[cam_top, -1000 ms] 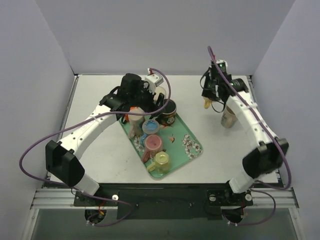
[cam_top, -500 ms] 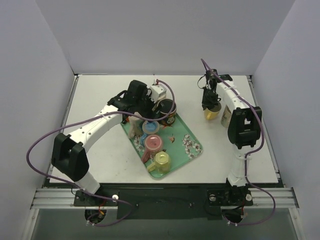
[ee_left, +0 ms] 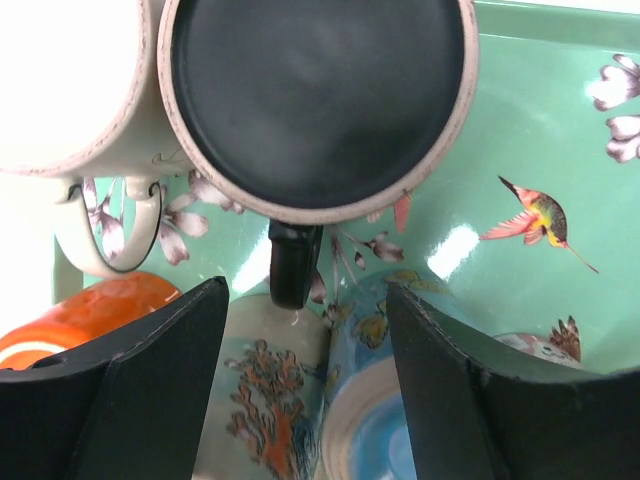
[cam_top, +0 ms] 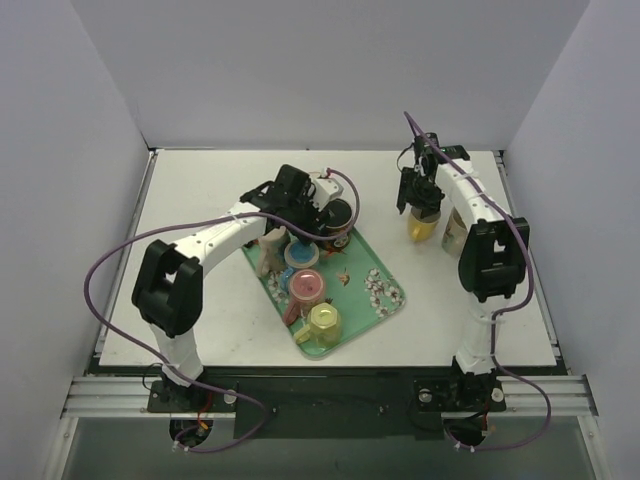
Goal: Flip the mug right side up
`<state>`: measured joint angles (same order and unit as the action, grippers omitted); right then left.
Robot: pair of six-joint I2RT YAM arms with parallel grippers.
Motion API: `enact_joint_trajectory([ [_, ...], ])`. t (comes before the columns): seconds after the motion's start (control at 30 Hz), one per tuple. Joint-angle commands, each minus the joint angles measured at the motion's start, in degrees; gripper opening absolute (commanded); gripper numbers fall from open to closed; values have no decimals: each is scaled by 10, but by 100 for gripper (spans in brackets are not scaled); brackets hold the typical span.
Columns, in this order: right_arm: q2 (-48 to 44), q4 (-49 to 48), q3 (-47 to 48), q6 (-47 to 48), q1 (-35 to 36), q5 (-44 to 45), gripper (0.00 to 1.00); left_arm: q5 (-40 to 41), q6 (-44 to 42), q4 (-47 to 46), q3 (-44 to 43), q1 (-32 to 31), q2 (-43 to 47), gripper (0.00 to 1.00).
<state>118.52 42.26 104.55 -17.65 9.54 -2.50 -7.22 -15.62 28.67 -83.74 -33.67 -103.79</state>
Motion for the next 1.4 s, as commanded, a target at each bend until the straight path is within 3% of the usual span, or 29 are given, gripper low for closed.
enact_joint_trajectory([
  [0.0,-102,20,-19,17,9,0,52,4,-6,-17,-47,-3,-39,73],
  [0.23,-193,-3,-73,21,14,-2,59,-14,-2,-20,-62,-5,-92,70],
  [0.3,-216,-14,-94,18,15,-3,64,-10,-1,-29,-56,-11,-98,65],
  [0.37,-240,-24,-126,15,16,-8,69,-13,-13,-34,-52,-21,-102,54],
  [0.4,-250,-29,-131,15,18,-8,70,-12,-21,-32,-51,-24,-104,37],
  [0.53,-300,-42,-174,12,25,-16,70,-12,-21,-30,-54,-36,-105,0],
  [0.8,-401,-67,-246,14,55,-19,71,-91,66,-36,-61,-32,-39,0],
  [1.1,-529,-224,-414,-19,137,-91,76,-232,226,-72,-63,6,10,0],
  [1.37,-677,-545,-662,-195,150,-116,79,-359,391,-142,-54,48,32,0],
])
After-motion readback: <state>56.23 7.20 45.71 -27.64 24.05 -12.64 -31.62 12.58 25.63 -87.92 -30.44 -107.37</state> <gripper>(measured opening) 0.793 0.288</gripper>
